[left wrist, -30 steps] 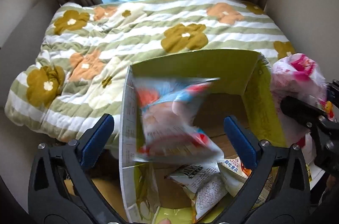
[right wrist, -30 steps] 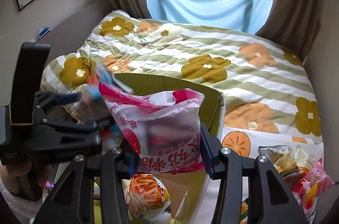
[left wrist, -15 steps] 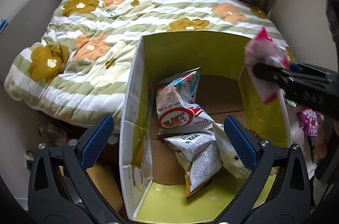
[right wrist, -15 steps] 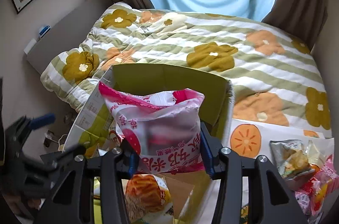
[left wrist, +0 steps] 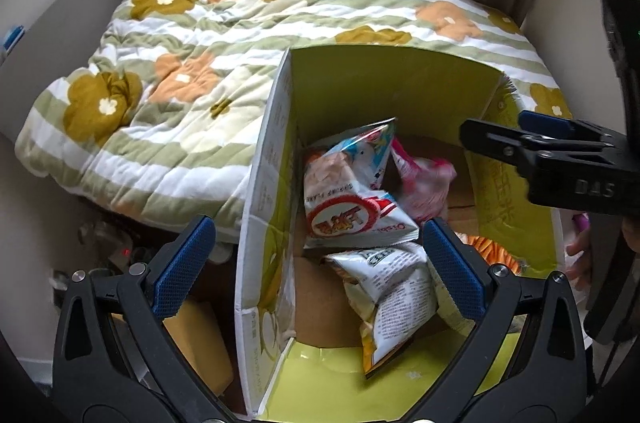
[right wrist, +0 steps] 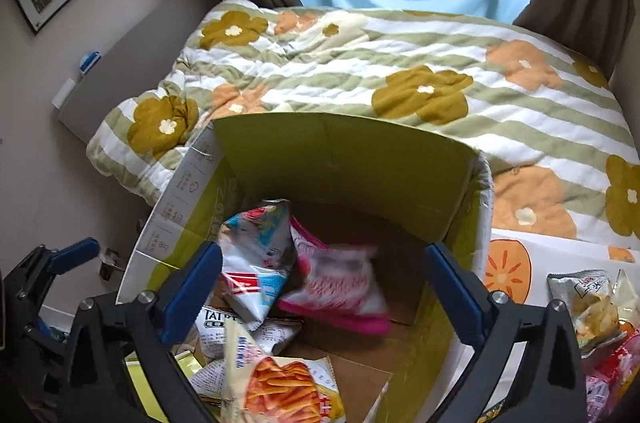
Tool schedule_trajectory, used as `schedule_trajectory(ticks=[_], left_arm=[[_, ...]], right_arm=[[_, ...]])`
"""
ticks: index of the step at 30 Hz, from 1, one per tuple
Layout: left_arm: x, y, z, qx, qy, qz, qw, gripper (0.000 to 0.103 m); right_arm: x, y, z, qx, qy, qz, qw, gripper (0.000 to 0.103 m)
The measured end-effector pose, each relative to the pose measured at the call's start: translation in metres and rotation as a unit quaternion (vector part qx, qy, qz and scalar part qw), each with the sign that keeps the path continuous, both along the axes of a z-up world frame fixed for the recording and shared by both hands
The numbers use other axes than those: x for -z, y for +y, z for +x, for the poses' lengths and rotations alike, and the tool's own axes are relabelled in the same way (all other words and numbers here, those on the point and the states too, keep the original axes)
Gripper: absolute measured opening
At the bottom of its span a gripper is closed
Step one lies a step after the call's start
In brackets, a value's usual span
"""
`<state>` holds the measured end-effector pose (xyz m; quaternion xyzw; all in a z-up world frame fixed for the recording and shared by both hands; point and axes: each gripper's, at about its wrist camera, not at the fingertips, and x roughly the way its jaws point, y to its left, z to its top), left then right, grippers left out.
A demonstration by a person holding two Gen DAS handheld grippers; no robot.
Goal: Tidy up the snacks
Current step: 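Open both tools to drop the bags into the box, then move back to the pile and grasp the gold Pillows bag with left tool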
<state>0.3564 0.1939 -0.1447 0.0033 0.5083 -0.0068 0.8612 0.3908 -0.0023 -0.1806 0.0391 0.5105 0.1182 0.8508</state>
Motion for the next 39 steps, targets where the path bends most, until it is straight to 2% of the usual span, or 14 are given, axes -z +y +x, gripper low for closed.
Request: schedule_trajectory(ticks=[5,12,16,21,30,34,39], left_arm=[[0.002,-0.001,-0.007,0.0,0.006,0.003,1.0,0.102],[-0.026,-0.009,-0.02,0.017,-0.021,0.011,0.9996,0.102],[-0.037,-0.023,-0.027,0.039,-0.036,0.005,0.9986,0.102],[-0.04,-0.051,-0.032,0.079,-0.041,-0.016,0.9959,0.102],[-0.057,-0.128,-0.063,0.136,-0.063,-0.024,0.9884,0.102],[-0.061,-0.168,-0.088,0.136,-0.072,-0.028,0.9877,0.102],[-0.051,-0.217,-0.123,0.119,-0.06,-0.038,0.9903,0.102]], right_arm=[[-0.002,0.0,-0.012,-0.003,-0.006,-0.002,1.0,0.1],[-0.027,0.004,-0.03,-0.018,-0.038,-0.012,0.999,0.1],[-0.043,-0.003,-0.049,-0.008,-0.055,-0.012,0.998,0.1],[-0.062,-0.015,-0.075,0.014,-0.079,-0.058,0.995,0.1],[-0.095,-0.076,-0.131,0.081,-0.104,-0.076,0.988,0.1],[-0.101,-0.115,-0.162,0.092,-0.111,-0.086,0.986,0.1],[-0.101,-0.167,-0.204,0.089,-0.103,-0.079,0.988,0.1]])
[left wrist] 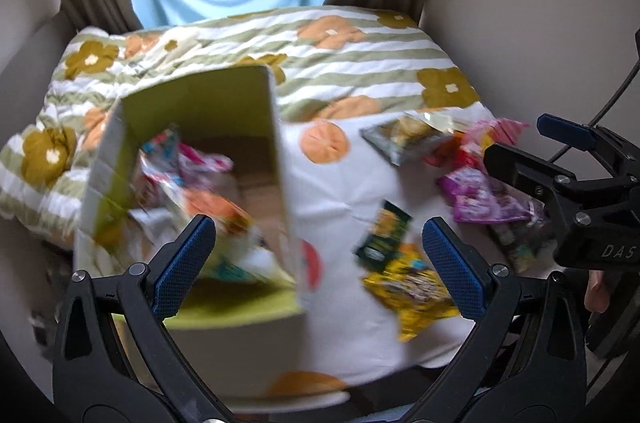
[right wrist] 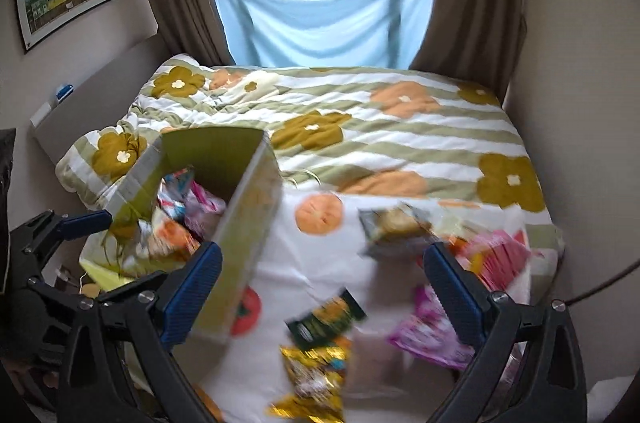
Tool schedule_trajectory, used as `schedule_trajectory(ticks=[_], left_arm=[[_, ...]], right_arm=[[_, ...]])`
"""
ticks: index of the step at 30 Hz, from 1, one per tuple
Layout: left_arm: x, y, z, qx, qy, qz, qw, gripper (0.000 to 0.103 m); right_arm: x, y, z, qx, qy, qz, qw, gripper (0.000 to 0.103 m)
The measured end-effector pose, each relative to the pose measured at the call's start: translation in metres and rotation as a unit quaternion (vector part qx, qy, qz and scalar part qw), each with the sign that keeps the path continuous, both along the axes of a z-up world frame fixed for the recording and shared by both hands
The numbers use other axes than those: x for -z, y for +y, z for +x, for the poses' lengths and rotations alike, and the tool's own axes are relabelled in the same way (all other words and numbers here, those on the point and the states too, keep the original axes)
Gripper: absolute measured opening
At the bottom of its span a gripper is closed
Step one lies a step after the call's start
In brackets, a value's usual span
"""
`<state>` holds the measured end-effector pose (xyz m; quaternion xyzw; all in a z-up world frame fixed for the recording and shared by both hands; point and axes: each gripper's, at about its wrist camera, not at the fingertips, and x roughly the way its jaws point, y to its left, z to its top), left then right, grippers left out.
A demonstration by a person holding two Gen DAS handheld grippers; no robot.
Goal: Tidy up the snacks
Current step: 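Move back to the pile and grasp the gold Pillows bag with left tool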
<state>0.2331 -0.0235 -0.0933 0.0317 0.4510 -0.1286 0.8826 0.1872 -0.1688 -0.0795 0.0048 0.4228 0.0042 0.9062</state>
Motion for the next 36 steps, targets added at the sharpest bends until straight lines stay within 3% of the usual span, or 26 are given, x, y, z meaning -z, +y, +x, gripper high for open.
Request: schedule_trajectory(ticks=[11,20,26,29,33,36], left_arm=[[0.07,-0.074,-0.059,-0.036,0.043,0.004,0.9984,0.102],[0.143,-0.091,-0.05,-0.051,0.063,0.002,0.9968,0.102],[0.165,-0.094,-0.036,-0.067,0.057,0.008,0.9961,0.101],[0.172,-0.09,-0.034,-0.065,0.064,0.0,0.9958,0.095],[0.187,-0.085,-0.032,-0.061,0.083,0.006,0.9946,0.074],[0.194,-0.076,-0.029,-0.068,0.097,-0.012,0.9928,0.072]], right_arm=[[0.043,-0.064,-0.063,0.002,0.019,0.007,1.0,0.1],[0.103,-0.071,-0.077,0.044,0.026,0.027,0.998,0.1],[0.139,-0.071,-0.071,0.06,0.04,0.049,0.996,0.1],[0.151,-0.07,-0.067,0.063,0.048,0.062,0.995,0.1],[0.164,-0.065,-0.06,0.062,0.059,0.054,0.995,0.1],[0.17,-0.061,-0.057,0.059,0.062,0.046,0.995,0.1]])
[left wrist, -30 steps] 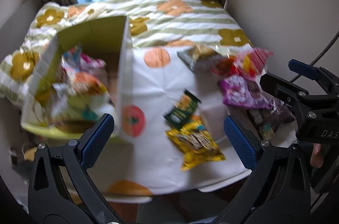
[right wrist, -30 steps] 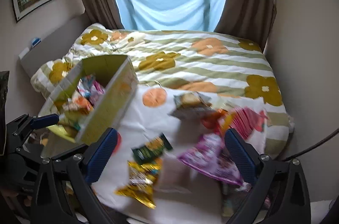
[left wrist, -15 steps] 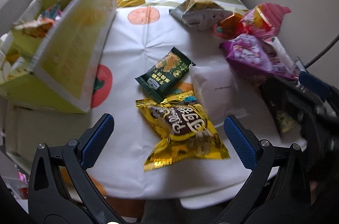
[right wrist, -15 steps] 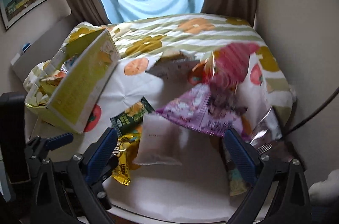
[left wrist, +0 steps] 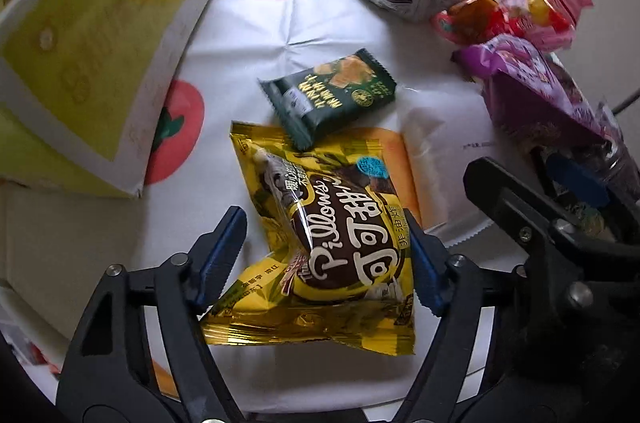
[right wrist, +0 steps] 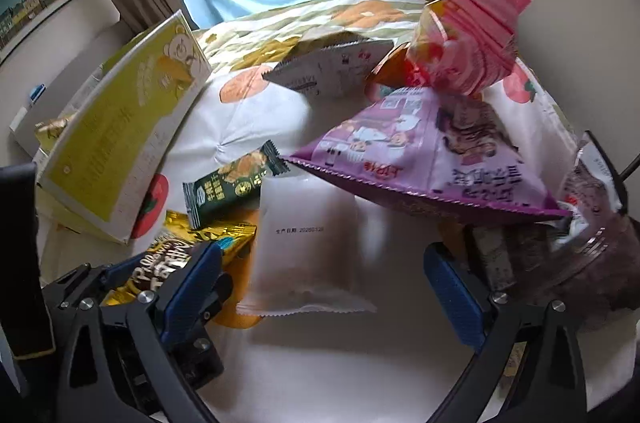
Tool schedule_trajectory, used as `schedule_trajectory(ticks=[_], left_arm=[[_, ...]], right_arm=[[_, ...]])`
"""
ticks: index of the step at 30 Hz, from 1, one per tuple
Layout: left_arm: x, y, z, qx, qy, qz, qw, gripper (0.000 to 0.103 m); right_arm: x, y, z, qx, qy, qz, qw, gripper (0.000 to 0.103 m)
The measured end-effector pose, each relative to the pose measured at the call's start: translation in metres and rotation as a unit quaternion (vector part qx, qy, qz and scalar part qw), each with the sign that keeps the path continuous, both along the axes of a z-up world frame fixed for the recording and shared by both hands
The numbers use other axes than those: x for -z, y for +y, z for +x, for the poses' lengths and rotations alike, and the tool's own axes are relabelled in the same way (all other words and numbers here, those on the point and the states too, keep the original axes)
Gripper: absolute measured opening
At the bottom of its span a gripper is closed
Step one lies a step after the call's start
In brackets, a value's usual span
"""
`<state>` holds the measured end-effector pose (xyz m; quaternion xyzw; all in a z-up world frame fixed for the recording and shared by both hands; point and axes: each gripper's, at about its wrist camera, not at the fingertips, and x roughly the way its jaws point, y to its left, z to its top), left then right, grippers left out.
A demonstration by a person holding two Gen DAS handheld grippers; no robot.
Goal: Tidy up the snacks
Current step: 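Move back to the pile and grasp the gold Pillows bag with left tool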
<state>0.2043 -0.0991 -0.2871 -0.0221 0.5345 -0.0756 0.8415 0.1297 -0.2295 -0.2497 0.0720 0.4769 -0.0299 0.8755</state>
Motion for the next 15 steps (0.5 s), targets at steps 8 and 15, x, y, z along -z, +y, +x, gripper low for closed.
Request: schedule_trajectory(ticks=[8,15], left_arm=[[-0.002,0.004,-0.007,0.023,-0.014,0.027,0.9993,0.066],[-0.003,0.014,-0.011,0.025,-0.011,0.019,0.9994,0.062]], right_arm=[[0.012,0.007,0.009,-0.01,0.003,-0.038,0.999,0.097],[0.019,0.019,0.018,-0.039,0.023,-0.061,0.997,0.088]])
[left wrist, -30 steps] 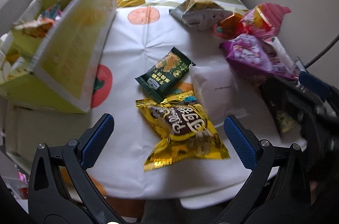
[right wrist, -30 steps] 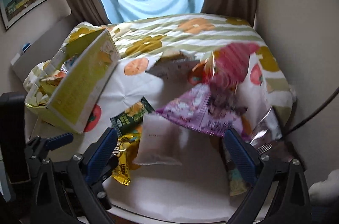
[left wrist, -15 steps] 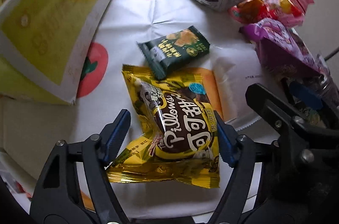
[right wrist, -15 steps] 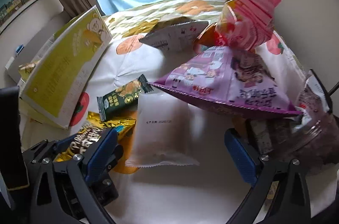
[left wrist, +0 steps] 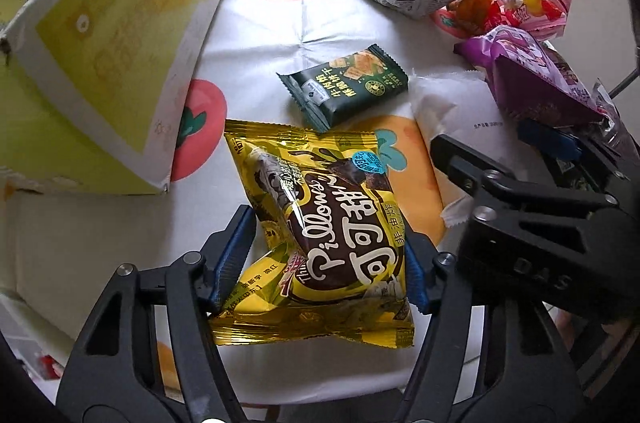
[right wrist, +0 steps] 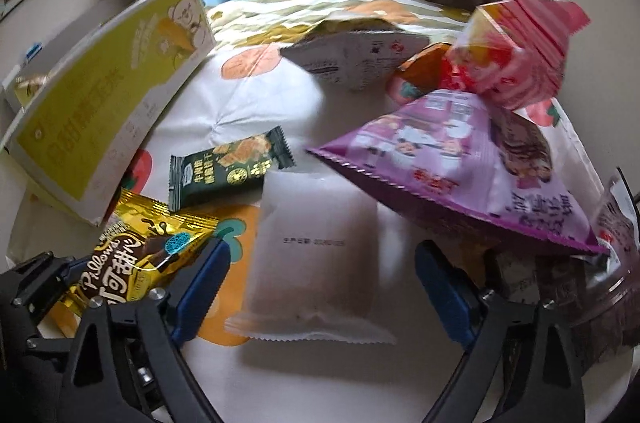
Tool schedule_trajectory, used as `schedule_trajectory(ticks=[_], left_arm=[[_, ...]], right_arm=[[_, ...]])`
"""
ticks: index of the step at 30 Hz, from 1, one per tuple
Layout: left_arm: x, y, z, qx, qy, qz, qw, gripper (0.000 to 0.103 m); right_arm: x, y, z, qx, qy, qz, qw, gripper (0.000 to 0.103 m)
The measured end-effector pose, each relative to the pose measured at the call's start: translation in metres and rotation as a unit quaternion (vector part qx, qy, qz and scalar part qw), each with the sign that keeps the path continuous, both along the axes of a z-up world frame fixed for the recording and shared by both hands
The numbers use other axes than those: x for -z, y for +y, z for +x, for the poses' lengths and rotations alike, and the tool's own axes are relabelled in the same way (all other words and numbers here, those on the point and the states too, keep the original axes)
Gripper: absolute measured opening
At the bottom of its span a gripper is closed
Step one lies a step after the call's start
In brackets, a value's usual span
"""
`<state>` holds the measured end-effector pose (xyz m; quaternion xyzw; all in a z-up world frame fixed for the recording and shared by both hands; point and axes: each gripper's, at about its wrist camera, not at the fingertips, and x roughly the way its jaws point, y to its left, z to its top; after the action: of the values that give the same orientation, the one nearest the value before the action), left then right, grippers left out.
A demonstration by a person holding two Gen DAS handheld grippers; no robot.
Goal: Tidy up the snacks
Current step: 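Move back to the pile and grasp the gold Pillows bag with left tool, then lift the gold Pillows bag with left tool while right tool grasps the white bread bag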
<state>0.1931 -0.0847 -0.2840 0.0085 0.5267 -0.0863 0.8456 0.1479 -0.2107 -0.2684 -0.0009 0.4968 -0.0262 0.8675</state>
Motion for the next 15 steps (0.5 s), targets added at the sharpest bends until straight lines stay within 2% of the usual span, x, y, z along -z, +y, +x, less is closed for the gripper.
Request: schedule_trajectory(ticks=[8,10,14,15], left_arm=[[0.004,0.017,0.005,-0.032,0.008,-0.004,0.9995,0.062],[0.004,0.021,0.005,-0.036,0.007,-0.006,0.9993,0.062],[0.004,0.024,0.002,-0.04,0.005,-0.009,0.9992,0.062],[0.003,0.025,0.001,-0.041,0.005,-0.009,0.9991,0.062]], right_arm=[[0.013,0.008,0.016,-0.001,0.032,-0.018,0.999,0.086],[0.017,0.01,0.02,-0.004,0.039,-0.019,0.999,0.077],[0.021,0.016,0.021,-0.011,0.048,-0.041,0.998,0.07],[0.021,0.017,0.021,-0.012,0.048,-0.043,0.998,0.065]])
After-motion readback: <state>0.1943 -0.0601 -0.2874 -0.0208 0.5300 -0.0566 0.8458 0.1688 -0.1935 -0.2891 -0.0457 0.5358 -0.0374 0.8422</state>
